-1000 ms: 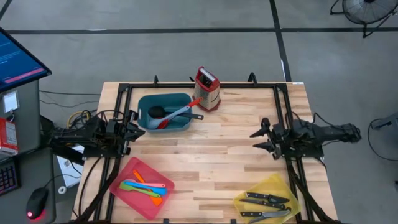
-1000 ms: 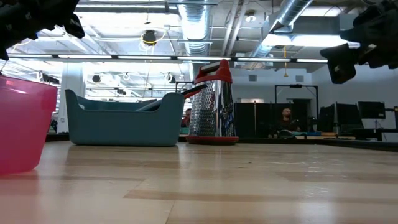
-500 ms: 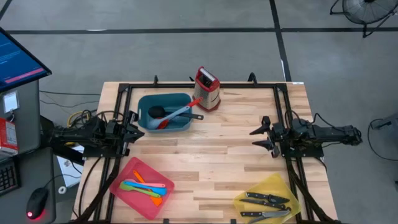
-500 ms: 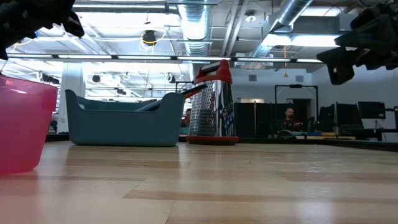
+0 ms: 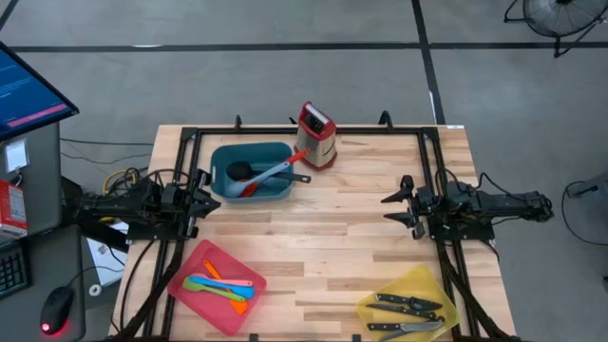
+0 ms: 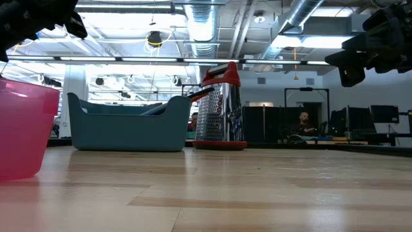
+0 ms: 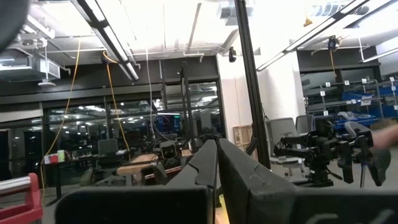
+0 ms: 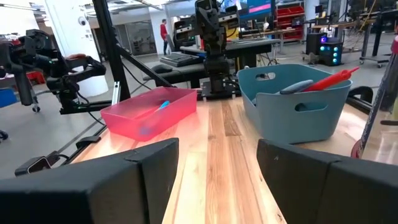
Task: Pick & Place Kitchen Items
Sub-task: Return to Home Position
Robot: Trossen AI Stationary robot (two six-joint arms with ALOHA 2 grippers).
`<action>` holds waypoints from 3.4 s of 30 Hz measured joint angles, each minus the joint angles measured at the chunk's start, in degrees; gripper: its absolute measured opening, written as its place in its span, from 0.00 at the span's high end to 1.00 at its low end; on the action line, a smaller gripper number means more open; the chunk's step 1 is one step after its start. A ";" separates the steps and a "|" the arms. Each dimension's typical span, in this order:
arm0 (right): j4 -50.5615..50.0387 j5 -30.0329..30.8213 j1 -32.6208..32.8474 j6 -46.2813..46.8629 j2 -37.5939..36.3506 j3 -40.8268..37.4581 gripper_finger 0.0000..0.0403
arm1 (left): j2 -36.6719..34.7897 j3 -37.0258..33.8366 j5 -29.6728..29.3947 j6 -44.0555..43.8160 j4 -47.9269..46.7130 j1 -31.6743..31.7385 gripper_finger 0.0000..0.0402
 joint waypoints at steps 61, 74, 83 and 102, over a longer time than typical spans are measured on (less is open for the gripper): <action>4.49 0.07 0.04 0.12 2.38 -1.36 0.47 | 0.00 0.00 0.01 0.00 1.25 0.33 0.99; 4.50 0.07 0.04 0.12 2.40 -1.33 0.47 | 2.00 0.00 0.00 0.00 1.21 0.33 0.99; 3.96 0.06 0.04 0.13 2.37 -1.33 0.47 | 0.02 0.00 -0.02 0.00 5.19 0.46 0.99; 3.38 0.04 0.04 0.12 2.36 -1.31 0.47 | 0.00 0.00 0.00 0.00 5.09 0.48 0.99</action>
